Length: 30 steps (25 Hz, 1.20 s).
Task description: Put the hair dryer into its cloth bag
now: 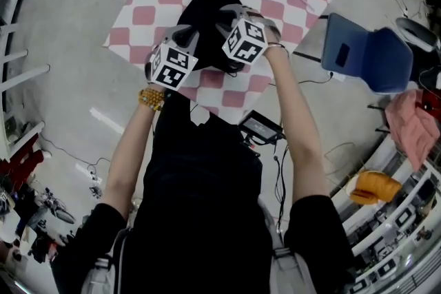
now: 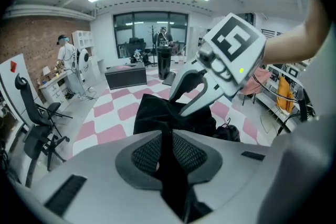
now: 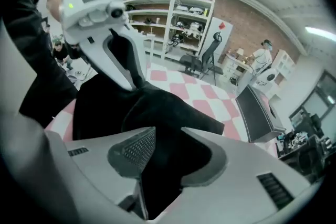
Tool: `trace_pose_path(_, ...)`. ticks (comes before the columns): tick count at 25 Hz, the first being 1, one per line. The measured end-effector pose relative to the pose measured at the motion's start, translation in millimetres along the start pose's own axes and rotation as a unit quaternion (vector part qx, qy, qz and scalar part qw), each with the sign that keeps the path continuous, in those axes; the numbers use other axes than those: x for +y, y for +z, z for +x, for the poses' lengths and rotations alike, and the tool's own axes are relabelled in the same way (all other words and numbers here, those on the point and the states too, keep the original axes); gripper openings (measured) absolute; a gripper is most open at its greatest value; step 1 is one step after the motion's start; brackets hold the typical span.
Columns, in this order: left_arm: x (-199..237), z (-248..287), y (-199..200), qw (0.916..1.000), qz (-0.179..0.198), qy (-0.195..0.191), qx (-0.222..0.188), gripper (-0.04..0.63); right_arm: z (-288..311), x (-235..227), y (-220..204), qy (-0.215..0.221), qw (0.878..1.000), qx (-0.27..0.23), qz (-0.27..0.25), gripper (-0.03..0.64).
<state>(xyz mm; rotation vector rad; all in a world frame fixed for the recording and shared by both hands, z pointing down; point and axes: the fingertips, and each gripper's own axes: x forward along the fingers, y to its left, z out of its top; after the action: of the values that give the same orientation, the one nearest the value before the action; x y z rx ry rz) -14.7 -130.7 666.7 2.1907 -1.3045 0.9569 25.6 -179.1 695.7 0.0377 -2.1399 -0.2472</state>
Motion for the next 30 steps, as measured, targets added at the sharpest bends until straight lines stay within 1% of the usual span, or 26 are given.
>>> trace_pose_path(3, -0.7, 1.7, -1.3, 0.9999, 0.010, 0.003, 0.007, 0.069, 34.1, 5.2, -7.2, -0.024, 0.998, 0.044, -0.032, 0.138)
trace_pose_path(5, -3.2, 0.1, -3.3, 0.9998, 0.019, 0.003, 0.011, 0.069, 39.2, 8.2, -9.0, -0.045, 0.997, 0.054, -0.041, 0.133)
trace_pose_path(6, -3.9, -1.4, -3.7, 0.9997, 0.022, 0.003, 0.010, 0.069, 38.9, 9.5, -8.5, -0.055, 0.996, 0.054, -0.036, 0.114)
trace_pose_path(7, -3.8, -2.6, -3.8, 0.9997, 0.024, 0.004, 0.009, 0.069, 39.0, 12.0, -8.4, -0.061, 0.996, 0.053, -0.029, 0.062)
trace_pose_path(8, -3.6, -3.3, -3.6, 0.9997, 0.025, 0.003, 0.008, 0.069, 39.8, 16.3, -9.1, -0.062, 0.996, 0.053, -0.026, 0.034)
trace_pose_path(11, -3.7, -4.3, -3.0, 0.9997, 0.025, -0.001, 0.006, 0.069, 40.0, 32.4, -11.2, -0.047, 0.997, 0.055, -0.028, 0.021)
trace_pose_path(14, -5.0, -9.3, -5.2, 0.9995, 0.031, -0.010, -0.002, 0.069, 34.6, 50.1, -7.8, -0.004, 0.999, 0.049, -0.013, 0.021)
trace_pose_path(16, -6.7, -16.2, -10.6, 0.9993, 0.031, -0.019, -0.008, 0.073, 31.9, 58.7, -7.5, 0.012, 0.999, 0.044, -0.005, 0.021)
trace_pose_path(17, -7.6, -20.2, -14.7, 0.9992, 0.029, -0.024, -0.011, 0.084, 32.3, 60.3, -9.6, 0.011, 0.999, 0.043, -0.002, 0.021)
trace_pose_path(20, -10.2, -30.5, -26.6, 0.9989, 0.016, -0.038, -0.020, 0.091, 34.9, 60.5, -15.6, -0.004, 0.999, 0.038, 0.012, 0.023)
trace_pose_path(24, -13.7, -42.4, -35.5, 0.9980, 0.005, -0.060, -0.020, 0.103, 28.3, 63.3, -12.2, -0.020, 1.000, 0.010, 0.017, 0.024)
trace_pose_path(27, -16.1, -48.9, -41.9, 0.9966, 0.000, -0.081, -0.017, 0.109, 16.8, 69.1, -11.4, -0.019, 1.000, -0.012, 0.021, 0.025)
trace_pose_path(30, -18.9, -52.7, -47.7, 0.9954, 0.006, -0.094, -0.015, 0.109, 5.1, 77.4, -13.0, -0.005, 0.999, -0.027, 0.020, 0.025)
